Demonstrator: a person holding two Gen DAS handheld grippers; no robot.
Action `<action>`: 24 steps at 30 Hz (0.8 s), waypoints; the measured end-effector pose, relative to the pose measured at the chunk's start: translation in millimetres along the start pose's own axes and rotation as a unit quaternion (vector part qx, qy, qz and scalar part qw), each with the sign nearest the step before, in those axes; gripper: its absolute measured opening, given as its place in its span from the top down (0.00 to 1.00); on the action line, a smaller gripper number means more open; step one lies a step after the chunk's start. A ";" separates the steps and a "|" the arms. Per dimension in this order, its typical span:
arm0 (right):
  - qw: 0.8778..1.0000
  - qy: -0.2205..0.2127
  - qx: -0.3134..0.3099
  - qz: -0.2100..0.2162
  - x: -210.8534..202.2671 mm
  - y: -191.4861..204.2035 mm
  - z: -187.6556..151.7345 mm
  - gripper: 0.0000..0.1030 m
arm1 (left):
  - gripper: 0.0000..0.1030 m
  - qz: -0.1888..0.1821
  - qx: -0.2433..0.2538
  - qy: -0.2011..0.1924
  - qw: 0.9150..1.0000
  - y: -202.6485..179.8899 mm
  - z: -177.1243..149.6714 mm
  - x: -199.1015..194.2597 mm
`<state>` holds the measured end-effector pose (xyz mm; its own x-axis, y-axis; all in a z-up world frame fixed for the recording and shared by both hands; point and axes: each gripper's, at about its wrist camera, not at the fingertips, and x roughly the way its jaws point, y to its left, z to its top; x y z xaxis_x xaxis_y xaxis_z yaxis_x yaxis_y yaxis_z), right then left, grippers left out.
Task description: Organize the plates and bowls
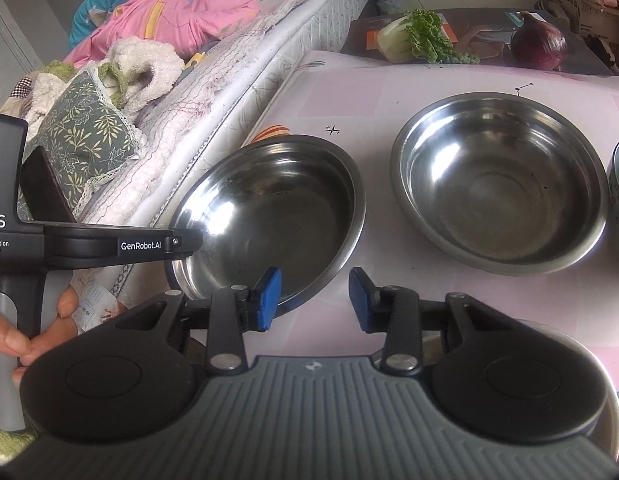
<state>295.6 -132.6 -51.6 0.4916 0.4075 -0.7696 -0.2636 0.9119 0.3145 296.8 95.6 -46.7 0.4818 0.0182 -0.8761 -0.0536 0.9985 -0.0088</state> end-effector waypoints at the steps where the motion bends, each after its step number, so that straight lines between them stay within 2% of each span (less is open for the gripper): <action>1: 1.000 -0.002 0.002 -0.004 -0.4 -1.7 0.4 0.64 | 0.83 -0.002 -0.002 0.000 1.000 2.0 -0.4 -0.7; 3: 1.000 -0.004 0.007 -0.008 0.3 -5.5 2.2 0.64 | 0.80 -0.010 -0.007 0.000 1.000 5.2 -0.4 -1.7; 5: 1.000 -0.006 0.013 -0.013 2.0 -9.6 4.7 0.64 | 0.71 -0.017 -0.008 -0.005 1.000 7.3 -0.3 -2.4; 8: 1.000 -0.009 0.021 -0.017 5.4 -13.4 9.3 0.65 | 0.64 -0.015 -0.009 -0.013 1.000 7.2 0.2 -1.9; 12: 0.999 -0.005 0.027 -0.018 16.1 -14.1 14.3 0.68 | 0.64 -0.016 -0.013 -0.017 1.000 6.0 4.6 4.4; 15: 0.999 -0.002 0.028 -0.017 22.7 -12.1 15.8 0.75 | 0.66 -0.021 -0.018 -0.014 0.999 5.6 7.3 8.5; 16: 0.999 -0.001 0.029 -0.014 24.1 -11.5 16.1 0.80 | 0.72 -0.026 -0.020 -0.013 0.999 5.4 7.3 8.5; 17: 1.000 -0.001 0.028 -0.011 24.3 -10.4 16.2 0.82 | 0.75 -0.027 -0.019 -0.013 0.999 4.8 7.1 8.1; 24: 1.000 0.001 0.018 -0.011 18.6 -9.1 12.8 0.82 | 0.75 -0.038 -0.019 -0.001 0.999 7.4 -0.9 4.5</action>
<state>317.7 -132.7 -61.7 0.4954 0.3880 -0.7772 -0.2233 0.9215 0.3177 297.8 103.1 -51.2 0.4869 -0.0577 -0.8715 -0.0494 0.9944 -0.0935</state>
